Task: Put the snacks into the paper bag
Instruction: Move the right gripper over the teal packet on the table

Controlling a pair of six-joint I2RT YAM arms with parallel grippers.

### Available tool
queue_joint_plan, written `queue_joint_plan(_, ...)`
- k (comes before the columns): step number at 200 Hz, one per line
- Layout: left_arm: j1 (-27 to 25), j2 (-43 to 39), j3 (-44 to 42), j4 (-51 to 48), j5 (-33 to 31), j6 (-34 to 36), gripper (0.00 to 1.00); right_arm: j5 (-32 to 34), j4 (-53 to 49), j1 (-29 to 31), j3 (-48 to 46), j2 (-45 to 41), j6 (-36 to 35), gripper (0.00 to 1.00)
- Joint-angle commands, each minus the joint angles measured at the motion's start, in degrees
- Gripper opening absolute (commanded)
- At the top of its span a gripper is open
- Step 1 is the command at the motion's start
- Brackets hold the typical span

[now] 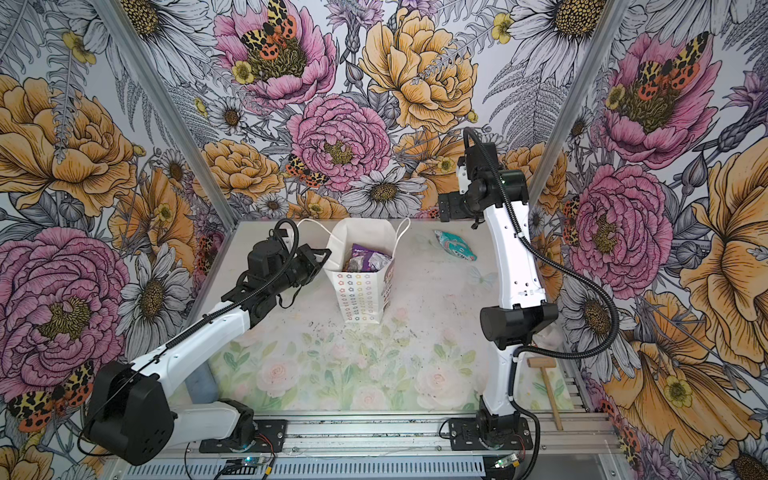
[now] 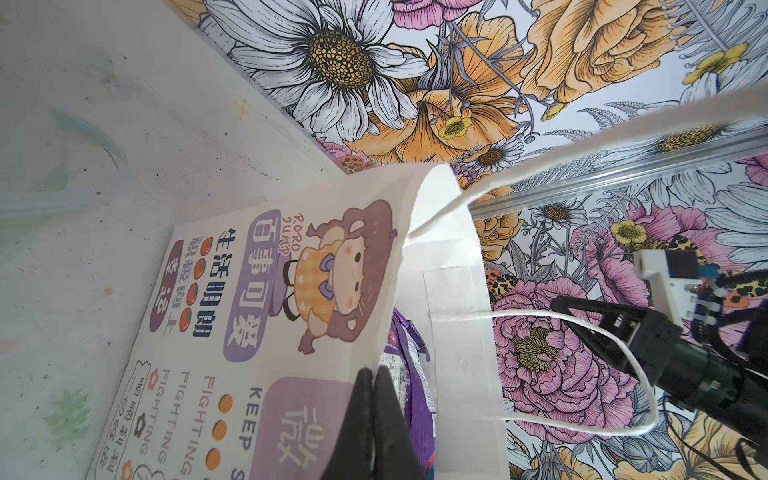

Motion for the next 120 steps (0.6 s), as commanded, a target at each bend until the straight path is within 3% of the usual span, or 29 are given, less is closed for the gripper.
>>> queue_joint_plan(1,0.2,-1.6,-0.2,0.8,-1.1,0.4,0.00,-0.3,1.8,-0.8,0.3,2.6,-4.4,1.00)
queue_joint_plan(120,0.5,-1.8,-0.3,0.1,-1.6,0.6,0.00,4.1,11.6,-1.5,-5.6,16.2,-19.6,0.98)
